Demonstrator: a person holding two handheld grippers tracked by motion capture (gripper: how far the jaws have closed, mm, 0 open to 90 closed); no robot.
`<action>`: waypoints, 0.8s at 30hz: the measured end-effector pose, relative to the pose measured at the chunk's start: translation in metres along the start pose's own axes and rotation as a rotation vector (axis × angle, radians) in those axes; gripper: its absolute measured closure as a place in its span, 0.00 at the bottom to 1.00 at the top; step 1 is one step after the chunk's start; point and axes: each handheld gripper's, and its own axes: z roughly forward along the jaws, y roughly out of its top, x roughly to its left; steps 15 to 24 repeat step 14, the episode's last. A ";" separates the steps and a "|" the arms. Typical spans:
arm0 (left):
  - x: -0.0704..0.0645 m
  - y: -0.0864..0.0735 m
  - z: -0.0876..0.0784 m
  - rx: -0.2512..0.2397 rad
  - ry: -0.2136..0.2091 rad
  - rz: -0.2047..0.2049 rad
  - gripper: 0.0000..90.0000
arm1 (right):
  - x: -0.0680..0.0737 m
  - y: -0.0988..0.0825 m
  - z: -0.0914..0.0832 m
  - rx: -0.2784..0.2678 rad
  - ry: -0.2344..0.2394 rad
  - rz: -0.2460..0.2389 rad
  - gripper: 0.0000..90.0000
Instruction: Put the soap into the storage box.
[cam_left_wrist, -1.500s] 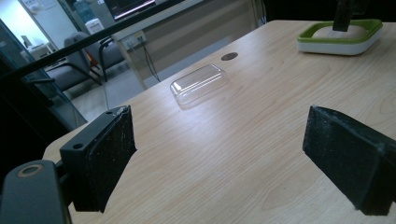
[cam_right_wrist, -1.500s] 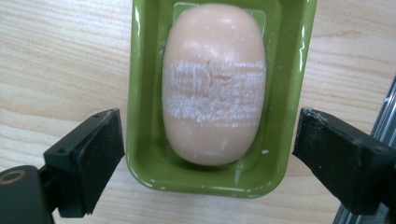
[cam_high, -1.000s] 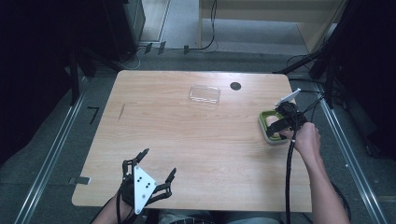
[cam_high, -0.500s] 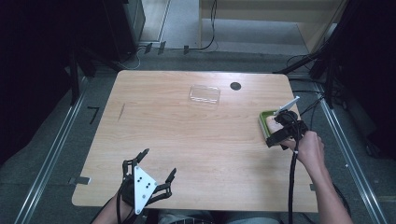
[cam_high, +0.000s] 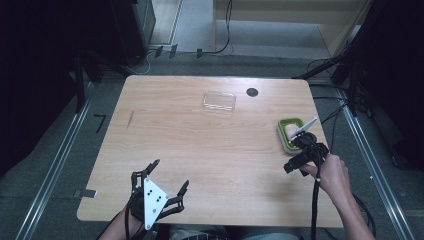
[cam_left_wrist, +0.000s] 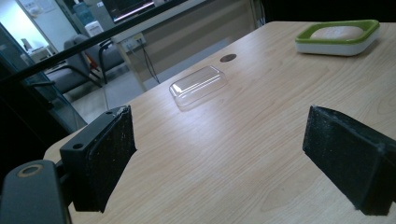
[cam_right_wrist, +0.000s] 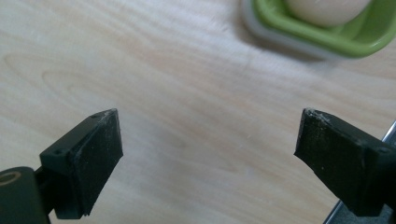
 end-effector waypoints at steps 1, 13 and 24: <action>0.000 0.000 0.000 0.000 0.000 0.000 0.11 | 0.002 -0.003 0.001 -0.001 0.001 -0.009 0.08; 0.000 0.000 0.000 -0.003 0.000 0.002 0.11 | 0.015 -0.020 0.018 0.061 0.014 -0.046 0.08; 0.000 0.000 0.000 -0.003 0.001 0.002 0.11 | 0.015 -0.021 0.019 0.060 0.017 -0.048 0.08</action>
